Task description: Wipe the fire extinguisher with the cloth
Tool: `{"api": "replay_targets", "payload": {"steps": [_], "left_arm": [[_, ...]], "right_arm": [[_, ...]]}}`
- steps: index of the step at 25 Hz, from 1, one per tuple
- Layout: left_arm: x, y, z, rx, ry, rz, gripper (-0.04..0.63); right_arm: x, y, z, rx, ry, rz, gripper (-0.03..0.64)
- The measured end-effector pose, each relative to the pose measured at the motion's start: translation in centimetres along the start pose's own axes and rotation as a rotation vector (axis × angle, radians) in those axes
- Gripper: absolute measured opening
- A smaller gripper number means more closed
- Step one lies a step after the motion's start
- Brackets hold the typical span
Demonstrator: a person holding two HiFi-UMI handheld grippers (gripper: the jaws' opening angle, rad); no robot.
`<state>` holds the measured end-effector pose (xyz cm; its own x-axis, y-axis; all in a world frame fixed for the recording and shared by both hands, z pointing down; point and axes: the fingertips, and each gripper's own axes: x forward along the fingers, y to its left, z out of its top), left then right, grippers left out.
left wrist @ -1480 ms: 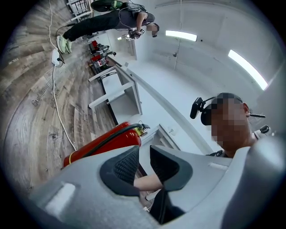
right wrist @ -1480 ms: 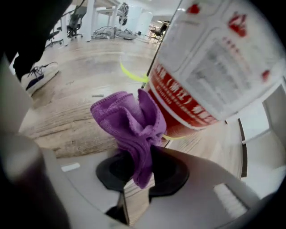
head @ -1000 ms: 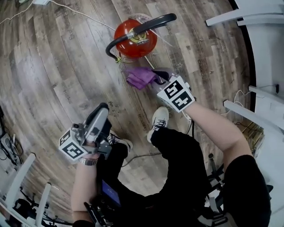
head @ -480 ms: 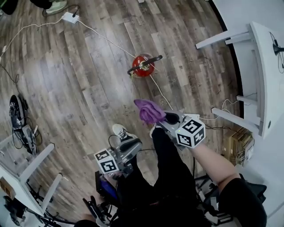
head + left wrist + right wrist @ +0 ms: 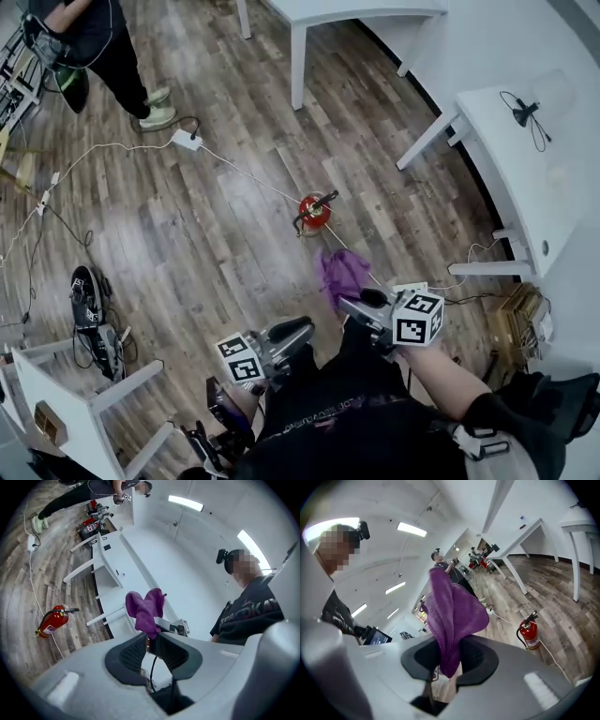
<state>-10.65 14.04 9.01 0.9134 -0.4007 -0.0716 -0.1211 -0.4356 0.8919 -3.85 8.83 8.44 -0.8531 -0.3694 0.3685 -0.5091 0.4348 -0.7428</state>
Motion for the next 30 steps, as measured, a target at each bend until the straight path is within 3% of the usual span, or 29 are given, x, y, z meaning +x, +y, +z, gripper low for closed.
{"api": "replay_targets", "payload": {"steps": [4,9,15,20,30], "left_arm": [[-2.1,-2.9,1.1,-0.016,0.064,-0.077,0.078],[-2.1,-6.3,-1.2,-0.026,0.206,-0.171,0.078],[-1.5,-10.3,-2.5,0.057,0.290,-0.237,0.078],[-2.3,-12.6,-5.4,0.087,0.292,-0.219,0.078],[2.7,-18.0,-10.9,0.173,0.179,-0.119,0.078]], "right_arm": [[-0.8,4.2,-0.1,0.054,-0.097,0.008,0.084],[-2.7,6.9,-1.0,0.049,-0.160,-0.005,0.084],[-4.6,8.8,-1.0,0.029,-0.219,0.007,0.086],[-7.2,11.0,-2.2,0.011,-0.236,0.034,0.086],[-18.5,13.5,-4.6,-0.070,-0.205,0.175,0.086]]}}
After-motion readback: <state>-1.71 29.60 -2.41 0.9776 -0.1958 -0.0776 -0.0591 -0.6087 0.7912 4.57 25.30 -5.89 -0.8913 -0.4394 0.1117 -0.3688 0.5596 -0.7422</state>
